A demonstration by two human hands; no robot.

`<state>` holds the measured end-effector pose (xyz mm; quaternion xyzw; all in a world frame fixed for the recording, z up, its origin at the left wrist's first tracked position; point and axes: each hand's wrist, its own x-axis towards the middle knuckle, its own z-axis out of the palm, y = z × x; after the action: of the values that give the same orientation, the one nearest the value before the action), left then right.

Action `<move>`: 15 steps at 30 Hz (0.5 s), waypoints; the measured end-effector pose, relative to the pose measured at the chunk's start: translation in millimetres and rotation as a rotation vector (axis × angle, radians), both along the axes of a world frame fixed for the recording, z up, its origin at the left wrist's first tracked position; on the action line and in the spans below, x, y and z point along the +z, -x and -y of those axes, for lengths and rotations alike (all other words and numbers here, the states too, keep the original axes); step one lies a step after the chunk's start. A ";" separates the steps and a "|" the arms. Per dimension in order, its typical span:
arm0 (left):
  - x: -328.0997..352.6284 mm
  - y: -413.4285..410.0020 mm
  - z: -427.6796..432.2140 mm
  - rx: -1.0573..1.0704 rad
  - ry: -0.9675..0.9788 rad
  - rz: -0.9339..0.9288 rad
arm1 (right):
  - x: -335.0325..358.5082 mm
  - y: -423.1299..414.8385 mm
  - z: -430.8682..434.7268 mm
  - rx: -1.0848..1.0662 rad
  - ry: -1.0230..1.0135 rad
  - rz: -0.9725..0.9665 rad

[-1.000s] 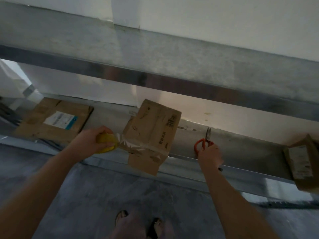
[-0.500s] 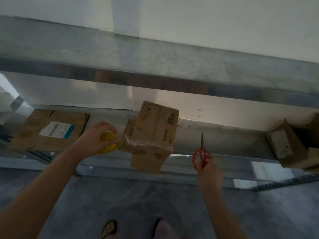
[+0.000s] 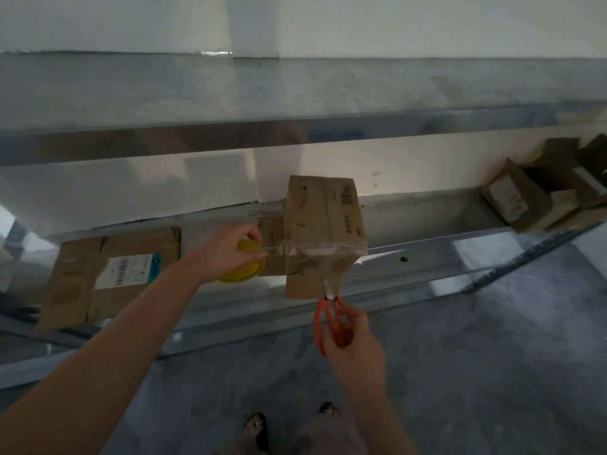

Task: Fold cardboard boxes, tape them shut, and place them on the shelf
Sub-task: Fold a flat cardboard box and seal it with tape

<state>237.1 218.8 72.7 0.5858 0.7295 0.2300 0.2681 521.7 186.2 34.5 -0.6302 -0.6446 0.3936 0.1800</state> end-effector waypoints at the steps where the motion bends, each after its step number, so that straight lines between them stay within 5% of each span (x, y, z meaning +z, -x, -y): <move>1: -1.6 1.4 -1.2 -0.007 0.002 0.010 | -4.1 8.8 7.3 0.008 0.100 -0.078; 5: -7.2 3.9 -6.6 -0.001 0.015 0.037 | -12.7 35.5 16.2 -0.001 0.438 -0.479; 15: -12.9 3.5 -11.4 0.009 0.066 0.085 | -5.6 51.7 -7.7 0.047 0.528 -0.540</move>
<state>233.5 230.2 59.9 0.5629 0.7273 0.2317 0.3171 470.1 193.9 28.9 -0.5136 -0.4647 0.7020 0.1658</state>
